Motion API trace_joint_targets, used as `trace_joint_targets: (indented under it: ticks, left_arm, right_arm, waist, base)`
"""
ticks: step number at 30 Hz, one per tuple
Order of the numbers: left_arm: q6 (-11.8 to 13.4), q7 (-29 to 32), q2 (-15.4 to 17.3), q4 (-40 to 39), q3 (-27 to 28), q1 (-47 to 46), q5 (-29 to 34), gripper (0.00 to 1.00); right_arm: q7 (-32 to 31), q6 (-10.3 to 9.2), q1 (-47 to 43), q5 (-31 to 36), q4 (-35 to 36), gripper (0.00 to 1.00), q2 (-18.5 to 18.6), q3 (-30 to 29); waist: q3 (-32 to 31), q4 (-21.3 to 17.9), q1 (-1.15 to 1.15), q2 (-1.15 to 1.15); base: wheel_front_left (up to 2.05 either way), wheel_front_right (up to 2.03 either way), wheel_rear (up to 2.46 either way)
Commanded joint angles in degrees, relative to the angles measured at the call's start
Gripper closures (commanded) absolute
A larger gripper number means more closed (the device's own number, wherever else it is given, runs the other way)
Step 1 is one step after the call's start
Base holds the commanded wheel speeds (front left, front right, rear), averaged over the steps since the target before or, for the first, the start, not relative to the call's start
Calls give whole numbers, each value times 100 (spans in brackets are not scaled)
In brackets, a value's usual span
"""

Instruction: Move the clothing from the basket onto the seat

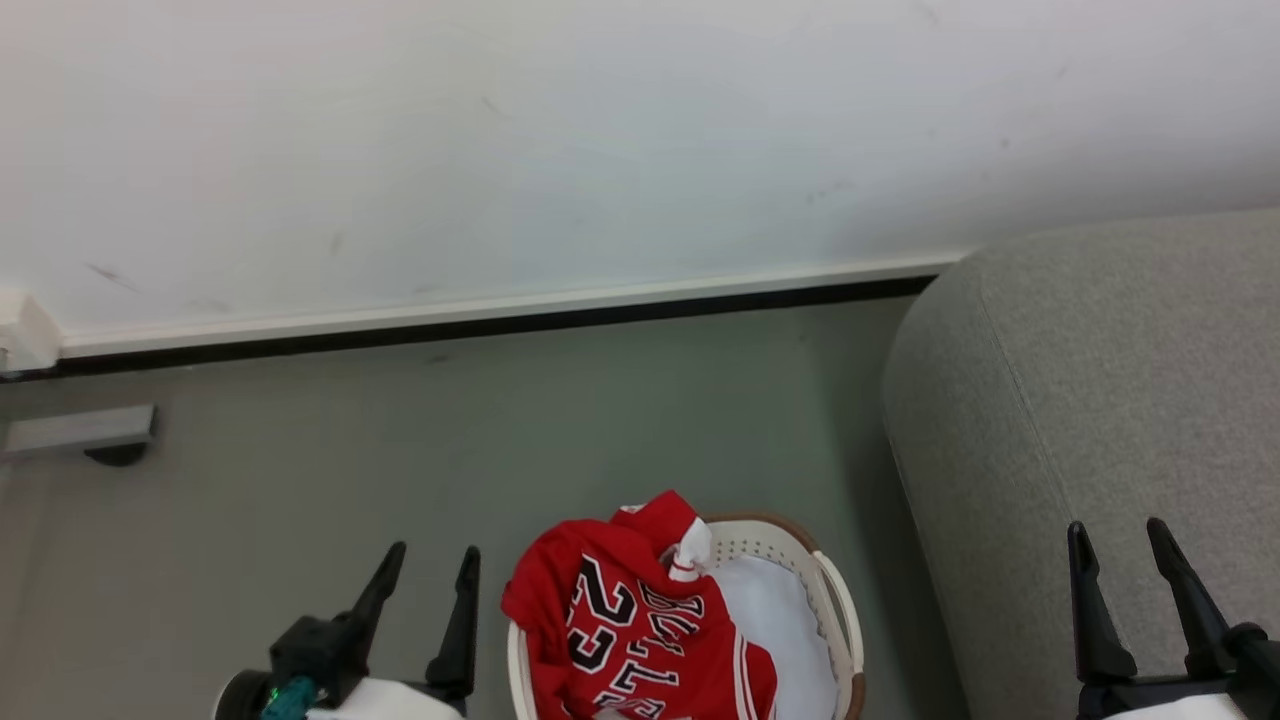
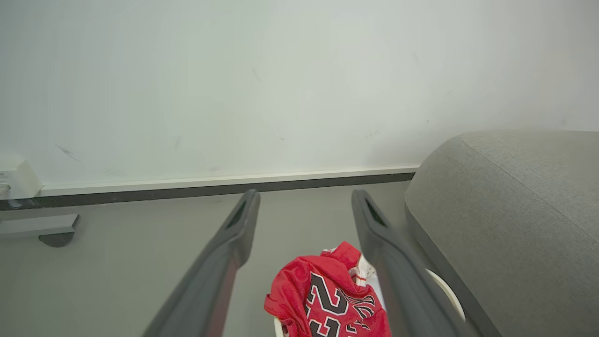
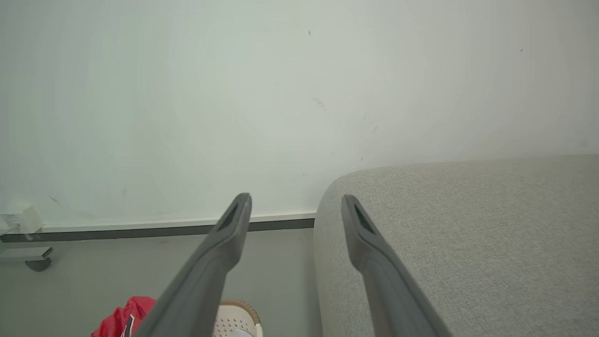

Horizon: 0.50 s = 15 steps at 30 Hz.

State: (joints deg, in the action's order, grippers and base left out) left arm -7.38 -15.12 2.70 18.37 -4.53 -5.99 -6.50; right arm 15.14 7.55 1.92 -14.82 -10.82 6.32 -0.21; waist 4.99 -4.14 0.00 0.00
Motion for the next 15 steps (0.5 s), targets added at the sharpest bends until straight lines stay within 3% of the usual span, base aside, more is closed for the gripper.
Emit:
trace_joint_targets:
  ticks: [1,6,15]
  left_arm:
    - [-3,-6,33,33,-17,-114,89,0]
    - [-8,-6,50,456,-303,-700,287,0]
    - [6,-6,181,1925,-825,-2073,690,0]
  right_arm:
    - [1,-12,101,-76,52,0,-7,22]
    - [1,-12,434,-107,283,0,-97,134]
    - [-1,-12,1116,-187,693,0,-265,295]
  waist:
    - [336,-288,0,0]
    - [970,-661,0,0]
    - [2203,-1088,0,0]
  base:
    - [0,0,0]
    - [0,0,0]
    - [0,0,0]
